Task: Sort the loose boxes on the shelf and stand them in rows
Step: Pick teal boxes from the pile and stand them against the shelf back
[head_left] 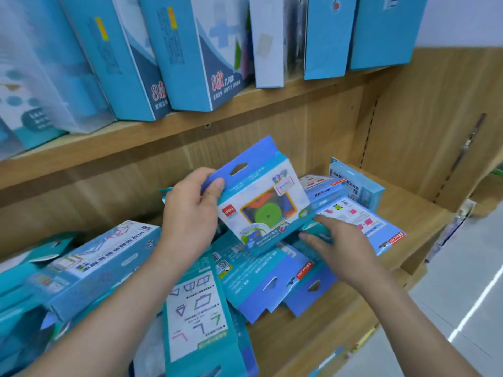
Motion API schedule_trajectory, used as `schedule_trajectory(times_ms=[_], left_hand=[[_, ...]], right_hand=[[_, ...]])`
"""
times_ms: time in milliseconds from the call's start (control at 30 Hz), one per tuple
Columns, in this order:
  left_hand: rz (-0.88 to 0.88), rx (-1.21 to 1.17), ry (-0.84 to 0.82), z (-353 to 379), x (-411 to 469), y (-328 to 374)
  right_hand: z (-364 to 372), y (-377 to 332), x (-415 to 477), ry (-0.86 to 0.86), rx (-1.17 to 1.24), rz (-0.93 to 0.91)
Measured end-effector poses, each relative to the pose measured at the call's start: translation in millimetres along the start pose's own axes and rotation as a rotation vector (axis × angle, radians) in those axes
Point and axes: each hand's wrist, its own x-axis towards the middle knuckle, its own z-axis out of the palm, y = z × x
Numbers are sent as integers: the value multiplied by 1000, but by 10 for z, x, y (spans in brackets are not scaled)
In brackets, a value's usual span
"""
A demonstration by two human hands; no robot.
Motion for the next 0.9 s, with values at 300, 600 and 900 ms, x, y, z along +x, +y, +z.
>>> schedule_trajectory(times_ms=[300,600,900], left_hand=[[28,154,114,-410,-82,12],[-69,286,155,-326,108,-69],[-221,533,-134,-317,153,-70]], right_hand=[[-524,-182,60,316,245,74],[-1153,-859,-64,399,130,-110],[-1076,-906,-218,303,278,-48]])
